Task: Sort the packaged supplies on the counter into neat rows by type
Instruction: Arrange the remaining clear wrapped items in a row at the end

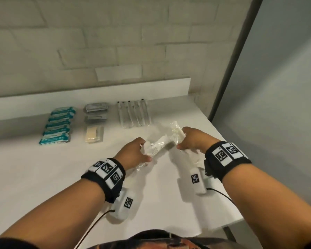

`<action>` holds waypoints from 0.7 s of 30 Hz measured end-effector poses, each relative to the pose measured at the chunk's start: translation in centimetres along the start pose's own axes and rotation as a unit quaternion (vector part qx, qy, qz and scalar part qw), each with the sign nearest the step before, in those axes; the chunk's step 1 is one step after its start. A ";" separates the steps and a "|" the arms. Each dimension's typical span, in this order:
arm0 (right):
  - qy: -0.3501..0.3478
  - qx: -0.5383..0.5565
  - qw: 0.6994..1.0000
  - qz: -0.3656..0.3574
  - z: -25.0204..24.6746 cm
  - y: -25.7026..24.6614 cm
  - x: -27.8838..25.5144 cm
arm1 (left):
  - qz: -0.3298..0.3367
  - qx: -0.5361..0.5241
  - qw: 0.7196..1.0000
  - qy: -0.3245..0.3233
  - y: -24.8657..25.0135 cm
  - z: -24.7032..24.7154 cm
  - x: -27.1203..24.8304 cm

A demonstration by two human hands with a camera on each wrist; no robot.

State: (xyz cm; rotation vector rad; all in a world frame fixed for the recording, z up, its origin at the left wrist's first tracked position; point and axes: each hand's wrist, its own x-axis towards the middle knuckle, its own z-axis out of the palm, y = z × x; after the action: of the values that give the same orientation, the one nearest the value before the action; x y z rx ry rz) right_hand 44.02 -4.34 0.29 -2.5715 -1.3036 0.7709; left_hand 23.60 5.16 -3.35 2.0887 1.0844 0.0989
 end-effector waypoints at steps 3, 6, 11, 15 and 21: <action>0.031 0.083 0.996 -0.028 -1.8 1.1 2.6 | -0.004 -0.078 0.996 0.052 2.5 -0.5 1.7; 0.044 0.235 0.965 -0.110 -2.7 1.6 4.1 | -0.013 -0.094 0.994 0.059 4.8 0.0 3.4; -0.013 0.363 0.915 -0.176 -4.3 2.5 5.6 | -0.016 -0.097 0.993 0.071 8.3 2.1 5.2; 0.011 0.374 0.913 -0.163 -6.4 4.5 7.1 | -0.052 -0.123 0.980 0.145 9.2 3.4 6.4; -0.043 0.290 0.950 -0.110 -9.2 7.6 8.4 | -0.063 -0.208 0.955 0.200 10.0 4.4 7.3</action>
State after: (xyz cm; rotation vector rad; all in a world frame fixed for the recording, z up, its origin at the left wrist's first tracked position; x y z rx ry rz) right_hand 58.18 -1.53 2.24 -1.9177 -1.1404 1.0428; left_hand 36.64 4.42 -1.78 1.6497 1.2991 0.6551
